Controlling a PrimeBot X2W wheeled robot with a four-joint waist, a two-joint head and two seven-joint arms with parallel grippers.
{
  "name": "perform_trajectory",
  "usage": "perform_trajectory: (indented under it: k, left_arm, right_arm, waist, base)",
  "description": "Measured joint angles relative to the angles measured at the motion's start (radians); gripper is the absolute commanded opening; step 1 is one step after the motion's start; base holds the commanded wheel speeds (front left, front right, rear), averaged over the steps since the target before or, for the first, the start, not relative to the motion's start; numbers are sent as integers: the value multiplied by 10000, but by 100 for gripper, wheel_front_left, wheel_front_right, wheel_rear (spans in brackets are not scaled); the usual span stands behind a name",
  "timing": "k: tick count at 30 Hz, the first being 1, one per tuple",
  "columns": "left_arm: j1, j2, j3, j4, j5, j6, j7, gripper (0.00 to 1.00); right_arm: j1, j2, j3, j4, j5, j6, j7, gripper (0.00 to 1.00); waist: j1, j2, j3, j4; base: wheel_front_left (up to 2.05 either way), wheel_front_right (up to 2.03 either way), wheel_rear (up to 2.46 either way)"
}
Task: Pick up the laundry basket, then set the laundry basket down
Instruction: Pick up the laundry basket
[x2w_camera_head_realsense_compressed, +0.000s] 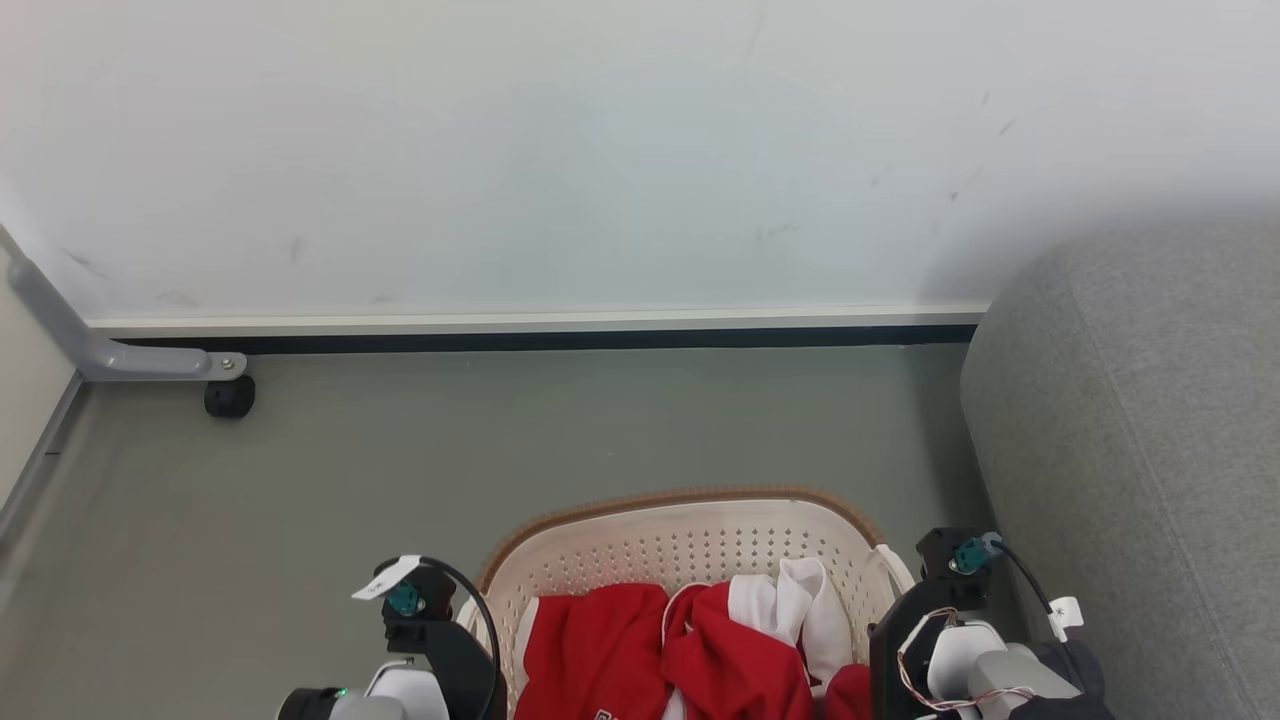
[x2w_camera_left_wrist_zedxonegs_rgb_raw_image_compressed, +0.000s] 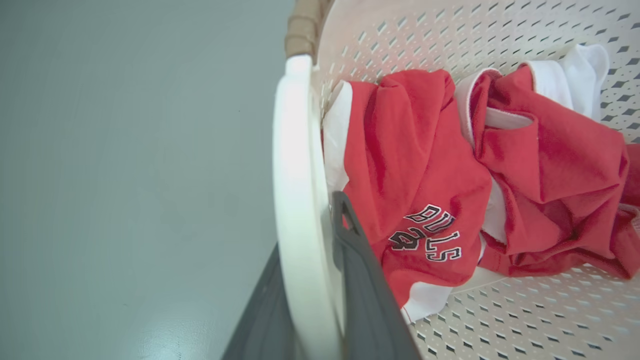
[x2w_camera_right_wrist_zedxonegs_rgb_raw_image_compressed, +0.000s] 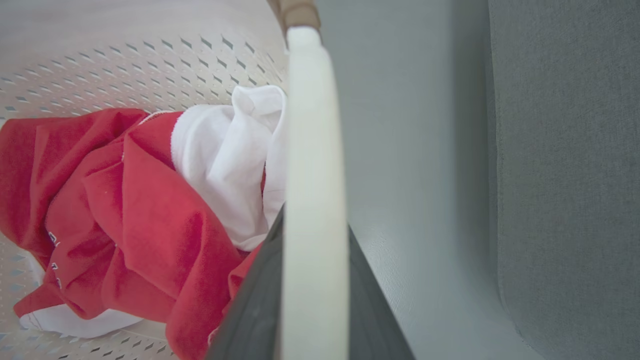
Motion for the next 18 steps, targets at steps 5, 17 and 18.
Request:
perform_trajectory:
  k: [5,17,18]
  left_arm:
    - [241,10,13,2,-42,-2,-13,0]
    - [345,-4,13,6,-81,0,-13,0]
    - [345,-4,13,4,-82,0,-15,0]
  right_arm:
    - [124,0,161,-48,117,-42,82,0]
    - [221,0,362,-31,293,-119,132,0]
    - [222,0,372,-31,314,-119,140,0]
  waist:
    - [0,0,-125,-101]
    - [0,0,-276,-241]
    - [0,0,-286,-254]
  base:
    - [0,0,0]
    - [0,0,0]
    - [0,0,0]
